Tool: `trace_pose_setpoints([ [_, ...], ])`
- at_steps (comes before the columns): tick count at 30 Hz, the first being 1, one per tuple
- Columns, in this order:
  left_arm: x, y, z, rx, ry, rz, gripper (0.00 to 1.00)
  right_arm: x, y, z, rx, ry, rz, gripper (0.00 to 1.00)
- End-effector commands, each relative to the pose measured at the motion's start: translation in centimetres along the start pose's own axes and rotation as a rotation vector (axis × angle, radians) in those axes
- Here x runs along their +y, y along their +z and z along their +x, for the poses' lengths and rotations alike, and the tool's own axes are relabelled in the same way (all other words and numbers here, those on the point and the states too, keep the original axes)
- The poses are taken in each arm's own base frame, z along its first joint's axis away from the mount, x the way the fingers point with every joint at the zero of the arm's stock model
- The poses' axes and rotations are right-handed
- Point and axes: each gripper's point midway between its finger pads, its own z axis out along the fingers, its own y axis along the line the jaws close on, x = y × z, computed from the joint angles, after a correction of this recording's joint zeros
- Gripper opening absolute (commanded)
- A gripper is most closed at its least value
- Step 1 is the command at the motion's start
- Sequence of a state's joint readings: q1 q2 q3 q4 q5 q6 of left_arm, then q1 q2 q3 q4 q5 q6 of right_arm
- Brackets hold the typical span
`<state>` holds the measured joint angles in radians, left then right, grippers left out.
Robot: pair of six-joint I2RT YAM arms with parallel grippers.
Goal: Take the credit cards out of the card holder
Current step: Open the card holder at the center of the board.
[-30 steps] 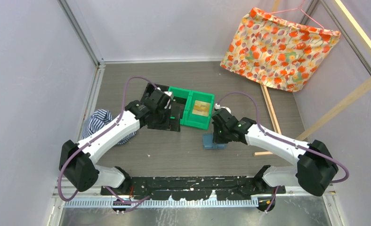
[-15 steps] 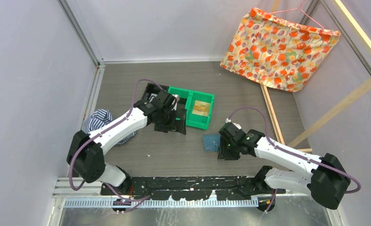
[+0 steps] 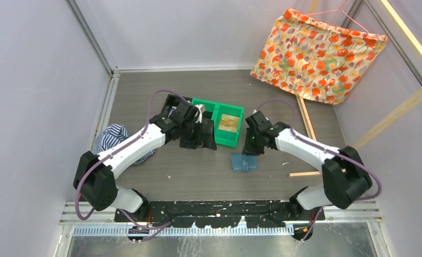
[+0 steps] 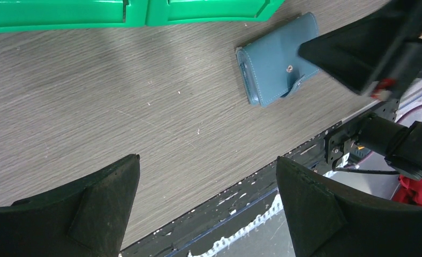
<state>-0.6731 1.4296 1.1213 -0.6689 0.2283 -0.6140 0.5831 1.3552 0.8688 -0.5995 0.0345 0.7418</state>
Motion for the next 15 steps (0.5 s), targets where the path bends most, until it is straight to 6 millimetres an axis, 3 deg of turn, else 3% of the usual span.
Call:
trace_pose_setpoints([
  [1, -0.8, -1.3, -0.7, -0.063, 0.000, 0.036, 0.99, 2.3, 1.0, 3.4, 0.164, -0.050, -0.158, 0.21],
  [8, 1.1, -2.3, -2.6, -0.179, -0.026, -0.090, 0.99, 0.4, -0.3, 10.8, 0.301, -0.083, -0.173, 0.20],
  [12, 1.0, -2.2, -2.9, -0.183, -0.026, -0.085, 0.99, 0.3, -0.6, 12.8, 0.318, -0.080, -0.181, 0.23],
  [15, 1.0, -1.6, -2.4, -0.156, -0.037, -0.081, 0.99, 1.2, -0.5, 12.7, 0.316, -0.101, -0.198, 0.26],
])
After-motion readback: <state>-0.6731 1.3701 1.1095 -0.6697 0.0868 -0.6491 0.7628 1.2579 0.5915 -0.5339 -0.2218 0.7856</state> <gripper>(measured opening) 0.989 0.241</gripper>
